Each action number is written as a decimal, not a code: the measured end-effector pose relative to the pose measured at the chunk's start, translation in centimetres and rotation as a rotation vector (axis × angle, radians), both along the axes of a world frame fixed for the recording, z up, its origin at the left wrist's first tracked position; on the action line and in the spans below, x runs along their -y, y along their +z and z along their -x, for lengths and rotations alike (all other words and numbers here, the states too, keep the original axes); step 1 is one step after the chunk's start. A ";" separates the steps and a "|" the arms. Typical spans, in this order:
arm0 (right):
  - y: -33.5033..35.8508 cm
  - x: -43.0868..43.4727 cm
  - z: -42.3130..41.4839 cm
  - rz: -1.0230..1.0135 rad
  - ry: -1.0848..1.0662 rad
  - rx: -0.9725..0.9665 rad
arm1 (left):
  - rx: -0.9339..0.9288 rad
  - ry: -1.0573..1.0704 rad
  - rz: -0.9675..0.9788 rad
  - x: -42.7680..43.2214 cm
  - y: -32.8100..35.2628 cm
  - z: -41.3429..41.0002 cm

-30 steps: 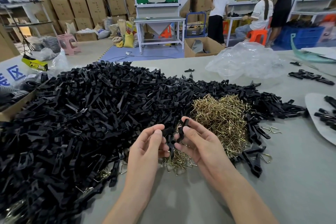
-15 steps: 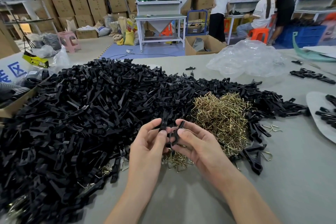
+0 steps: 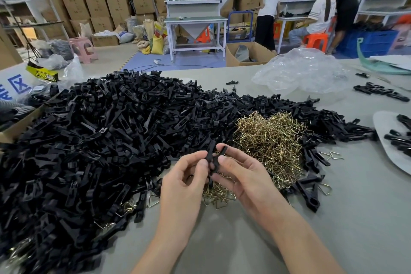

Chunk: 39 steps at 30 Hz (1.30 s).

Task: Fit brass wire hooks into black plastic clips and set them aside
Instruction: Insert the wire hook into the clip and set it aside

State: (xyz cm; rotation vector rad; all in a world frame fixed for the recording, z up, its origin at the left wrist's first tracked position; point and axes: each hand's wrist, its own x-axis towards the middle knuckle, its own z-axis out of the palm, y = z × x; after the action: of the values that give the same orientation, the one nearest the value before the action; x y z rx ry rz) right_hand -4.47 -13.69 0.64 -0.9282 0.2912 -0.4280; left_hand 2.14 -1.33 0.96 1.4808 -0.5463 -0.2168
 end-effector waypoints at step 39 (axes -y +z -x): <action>-0.8 -0.4 -0.3 0.184 -0.142 -0.001 | 0.194 0.043 -0.134 0.4 -1.4 0.1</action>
State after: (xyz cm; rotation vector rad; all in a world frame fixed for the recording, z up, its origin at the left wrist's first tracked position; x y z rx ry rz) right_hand -4.20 -13.24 -0.14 -1.0915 0.3240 -0.5923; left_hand 2.03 -1.68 -0.43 1.6533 -0.6649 -0.0770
